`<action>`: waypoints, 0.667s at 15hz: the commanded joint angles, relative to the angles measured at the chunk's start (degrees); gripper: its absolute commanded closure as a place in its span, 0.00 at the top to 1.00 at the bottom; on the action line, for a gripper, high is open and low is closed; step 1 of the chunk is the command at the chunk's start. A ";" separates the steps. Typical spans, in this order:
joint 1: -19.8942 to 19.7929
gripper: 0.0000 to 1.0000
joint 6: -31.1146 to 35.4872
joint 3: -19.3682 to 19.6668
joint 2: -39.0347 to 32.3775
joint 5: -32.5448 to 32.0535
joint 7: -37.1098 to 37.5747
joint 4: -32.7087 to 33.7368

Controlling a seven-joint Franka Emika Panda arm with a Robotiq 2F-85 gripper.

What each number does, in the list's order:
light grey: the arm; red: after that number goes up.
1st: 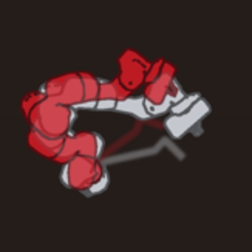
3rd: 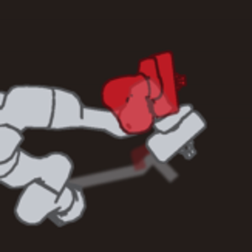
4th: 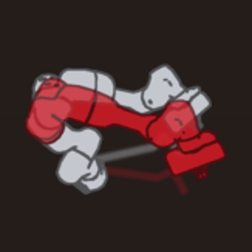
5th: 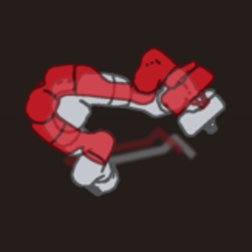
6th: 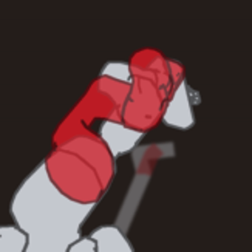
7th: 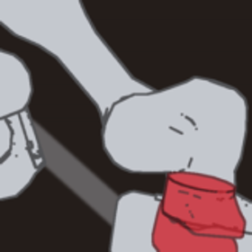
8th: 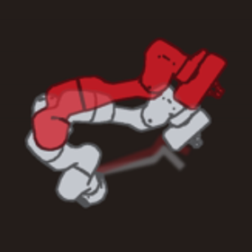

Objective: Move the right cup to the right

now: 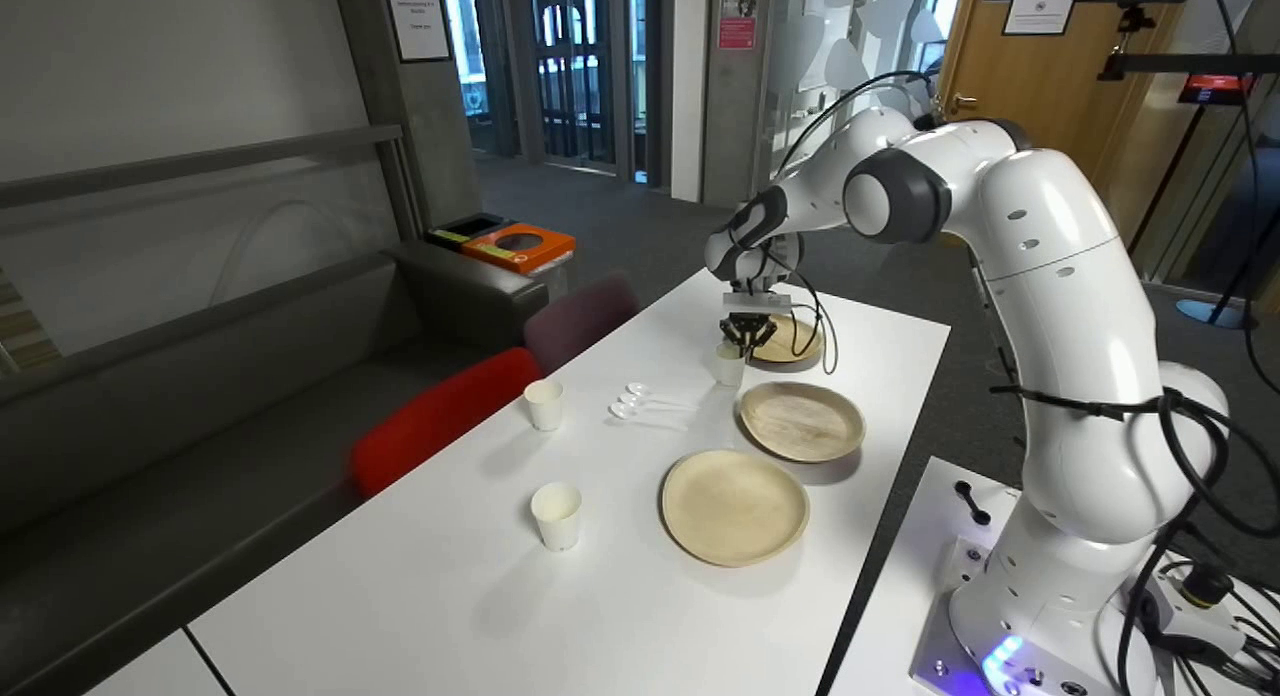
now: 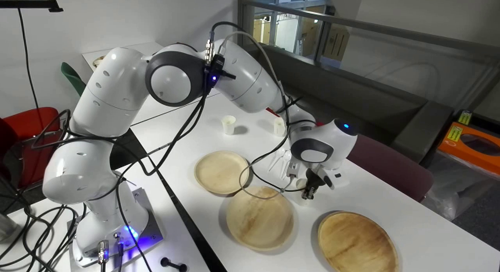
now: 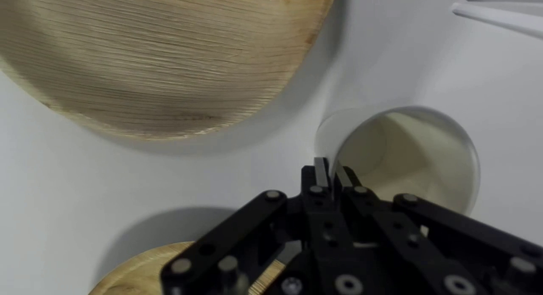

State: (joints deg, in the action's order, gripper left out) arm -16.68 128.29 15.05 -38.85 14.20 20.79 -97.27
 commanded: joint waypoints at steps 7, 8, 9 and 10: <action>-1.05 0.01 1.95 0.11 3.72 0.06 -1.83 -6.32; -1.12 0.01 1.99 0.19 3.66 0.03 -1.67 -6.15; -1.24 0.01 1.98 0.18 3.57 0.05 -1.71 -5.96; -1.27 0.01 1.99 0.24 3.54 0.03 -1.58 -5.86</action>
State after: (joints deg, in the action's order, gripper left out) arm -17.37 128.78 15.23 -36.57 14.21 20.10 -101.01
